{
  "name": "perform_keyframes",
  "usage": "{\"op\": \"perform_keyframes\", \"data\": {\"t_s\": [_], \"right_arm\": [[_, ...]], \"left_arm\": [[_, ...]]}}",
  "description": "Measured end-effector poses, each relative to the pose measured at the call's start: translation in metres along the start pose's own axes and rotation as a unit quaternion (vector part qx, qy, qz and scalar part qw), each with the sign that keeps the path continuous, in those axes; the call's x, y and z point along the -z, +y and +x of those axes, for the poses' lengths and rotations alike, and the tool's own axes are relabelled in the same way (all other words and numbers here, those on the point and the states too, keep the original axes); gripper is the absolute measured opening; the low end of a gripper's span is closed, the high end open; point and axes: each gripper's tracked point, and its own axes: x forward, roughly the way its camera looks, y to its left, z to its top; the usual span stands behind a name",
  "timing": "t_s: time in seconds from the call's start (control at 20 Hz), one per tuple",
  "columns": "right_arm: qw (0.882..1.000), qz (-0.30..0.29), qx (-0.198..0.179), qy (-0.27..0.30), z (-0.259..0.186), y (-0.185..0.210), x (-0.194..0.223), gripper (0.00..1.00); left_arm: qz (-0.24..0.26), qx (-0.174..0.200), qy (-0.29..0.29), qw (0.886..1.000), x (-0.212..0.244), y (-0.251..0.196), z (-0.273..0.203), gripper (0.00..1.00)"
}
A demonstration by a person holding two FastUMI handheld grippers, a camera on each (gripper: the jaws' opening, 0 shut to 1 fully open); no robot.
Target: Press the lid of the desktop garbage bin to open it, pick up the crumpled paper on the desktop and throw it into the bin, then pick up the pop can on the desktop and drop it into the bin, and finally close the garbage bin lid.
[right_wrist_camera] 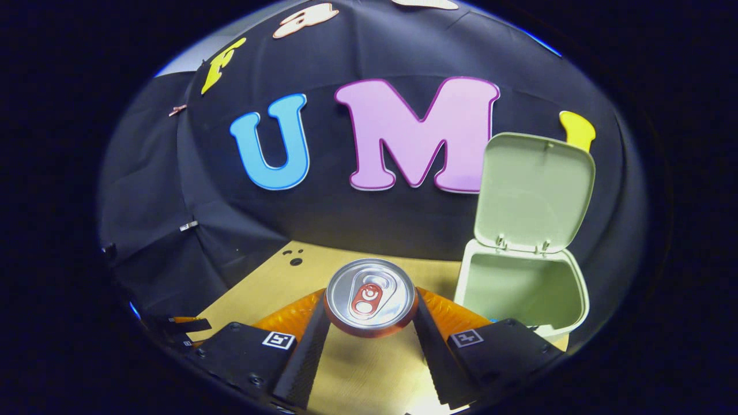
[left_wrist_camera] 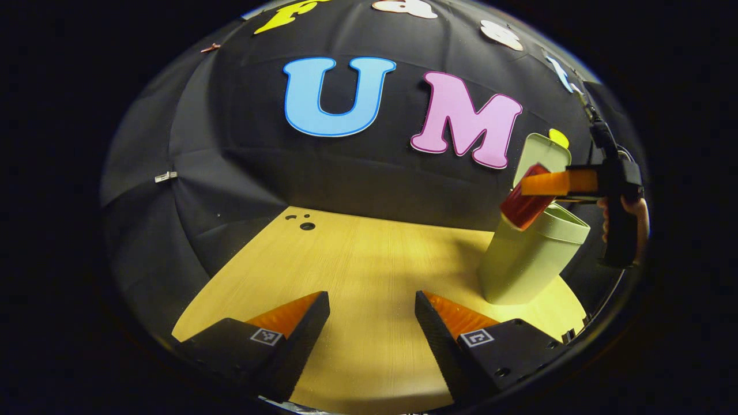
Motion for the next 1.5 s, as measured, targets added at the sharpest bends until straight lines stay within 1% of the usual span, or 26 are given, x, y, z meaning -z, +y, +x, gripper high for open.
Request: {"op": "perform_keyframes", "data": {"t_s": [0.05, 0.1, 0.25, 0.3, 0.35, 0.55, 0.75, 0.95, 1.25, 1.5], "right_arm": [[1.0, 0.003, 0.005, -0.007, -0.005, -0.004, -0.007, 0.82], [1.0, 0.006, 0.01, -0.014, -0.009, -0.01, -0.014, 0.82], [0.998, 0.019, 0.026, -0.047, -0.018, -0.027, -0.04, 0.82], [0.998, 0.019, 0.034, -0.055, -0.02, -0.034, -0.047, 0.82], [0.997, 0.018, 0.042, -0.063, -0.022, -0.042, -0.053, 0.82], [0.994, 0.015, 0.077, -0.076, -0.027, -0.082, -0.064, 0.82], [0.991, 0.021, 0.11, -0.075, -0.028, -0.124, -0.06, 0.82], [0.989, 0.016, 0.133, -0.068, -0.024, -0.155, -0.052, 0.82], [0.987, 0.013, 0.153, -0.049, -0.016, -0.178, -0.033, 0.82], [0.985, 0.004, 0.167, -0.033, -0.012, -0.19, -0.018, 0.84]], "left_arm": [[-0.002, 0.0, 0.001, 1.0, 0.0, 0.002, 0.001, 0.99], [-0.004, 0.0, 0.001, 1.0, 0.0, 0.003, 0.001, 0.96], [-0.01, 0.003, -0.001, 1.0, -0.003, 0.005, 0.002, 0.96], [-0.01, 0.004, -0.001, 1.0, -0.003, 0.005, 0.003, 0.99], [-0.01, 0.003, 0.001, 1.0, 0.0, 0.006, 0.005, 0.96], [-0.015, -0.001, 0.007, 1.0, 0.005, 0.0, 0.008, 0.96], [-0.019, -0.002, 0.011, 1.0, 0.01, -0.015, 0.014, 0.96], [-0.017, -0.004, 0.02, 1.0, 0.015, -0.031, 0.02, 0.96], [-0.003, 0.0, 0.029, 1.0, 0.021, -0.042, 0.021, 0.96], [-0.032, -0.007, 0.034, 0.999, 0.026, -0.039, 0.019, 0.96]]}}
